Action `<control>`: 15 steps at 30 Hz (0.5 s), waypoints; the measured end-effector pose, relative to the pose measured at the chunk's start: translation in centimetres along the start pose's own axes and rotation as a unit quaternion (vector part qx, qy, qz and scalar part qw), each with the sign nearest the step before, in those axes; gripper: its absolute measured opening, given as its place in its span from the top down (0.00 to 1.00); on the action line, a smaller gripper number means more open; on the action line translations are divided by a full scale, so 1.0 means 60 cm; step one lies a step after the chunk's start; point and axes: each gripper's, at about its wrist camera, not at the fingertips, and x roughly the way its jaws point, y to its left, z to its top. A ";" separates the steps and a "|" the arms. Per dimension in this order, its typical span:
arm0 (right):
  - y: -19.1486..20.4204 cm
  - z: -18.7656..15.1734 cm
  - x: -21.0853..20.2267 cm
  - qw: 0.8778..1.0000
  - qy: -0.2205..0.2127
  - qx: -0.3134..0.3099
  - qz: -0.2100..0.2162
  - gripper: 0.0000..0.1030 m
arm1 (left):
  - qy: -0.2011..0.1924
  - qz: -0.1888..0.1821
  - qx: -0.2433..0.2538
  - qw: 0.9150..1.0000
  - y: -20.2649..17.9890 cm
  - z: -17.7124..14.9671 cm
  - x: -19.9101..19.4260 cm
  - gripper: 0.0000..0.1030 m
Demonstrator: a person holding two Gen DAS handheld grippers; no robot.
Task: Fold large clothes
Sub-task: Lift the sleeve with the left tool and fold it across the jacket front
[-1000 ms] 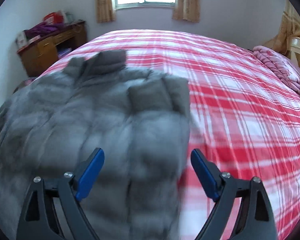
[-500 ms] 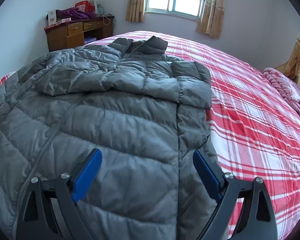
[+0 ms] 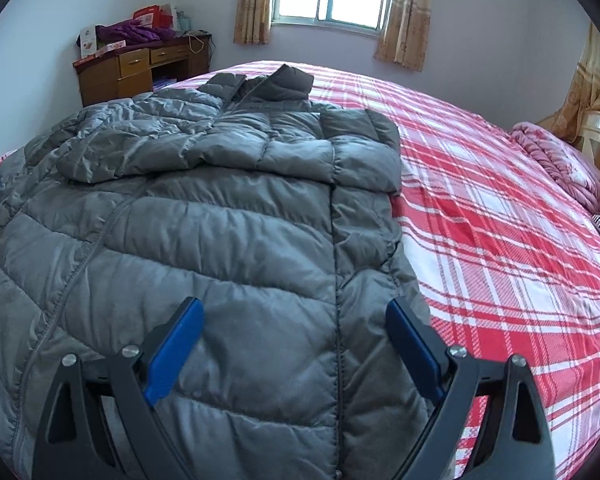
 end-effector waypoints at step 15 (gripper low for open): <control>-0.076 0.014 -0.041 0.996 -0.048 0.069 -0.019 0.09 | -0.150 -0.100 0.124 0.976 -0.298 0.115 -0.202 0.87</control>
